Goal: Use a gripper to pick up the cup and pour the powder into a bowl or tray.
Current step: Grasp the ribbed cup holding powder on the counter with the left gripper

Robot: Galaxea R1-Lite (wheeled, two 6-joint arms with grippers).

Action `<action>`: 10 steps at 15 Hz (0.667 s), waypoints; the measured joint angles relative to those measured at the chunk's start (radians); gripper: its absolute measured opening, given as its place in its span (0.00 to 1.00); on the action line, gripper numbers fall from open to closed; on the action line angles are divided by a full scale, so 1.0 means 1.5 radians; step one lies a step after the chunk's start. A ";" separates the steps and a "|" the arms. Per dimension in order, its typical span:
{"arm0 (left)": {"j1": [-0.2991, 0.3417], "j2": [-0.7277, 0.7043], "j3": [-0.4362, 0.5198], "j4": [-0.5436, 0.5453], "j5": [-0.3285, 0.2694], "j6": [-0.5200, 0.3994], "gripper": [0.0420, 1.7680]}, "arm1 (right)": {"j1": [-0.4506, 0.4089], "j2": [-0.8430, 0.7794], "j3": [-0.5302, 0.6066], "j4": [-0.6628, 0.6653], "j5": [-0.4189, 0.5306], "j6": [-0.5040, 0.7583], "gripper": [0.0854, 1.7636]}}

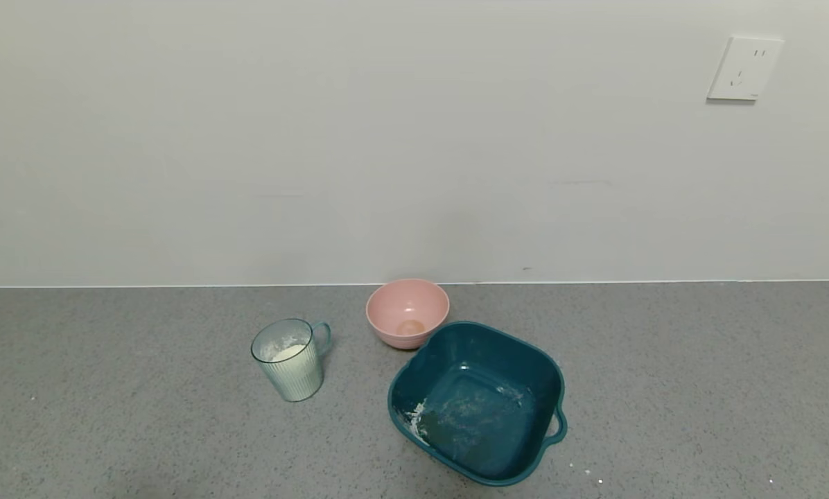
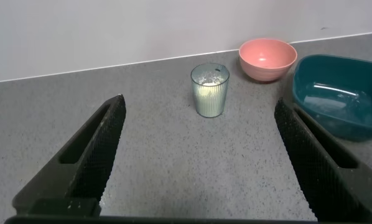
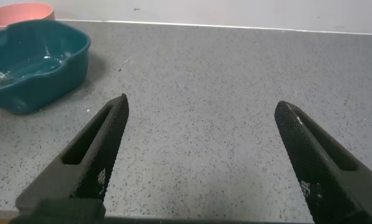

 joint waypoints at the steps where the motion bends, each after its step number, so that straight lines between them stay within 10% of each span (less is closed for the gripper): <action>1: -0.003 0.048 -0.026 -0.002 -0.001 0.001 0.97 | 0.000 0.000 0.000 0.000 0.000 0.000 0.97; 10: -0.006 0.422 -0.093 -0.072 -0.034 0.008 0.97 | 0.000 0.000 0.000 0.000 0.000 0.000 0.97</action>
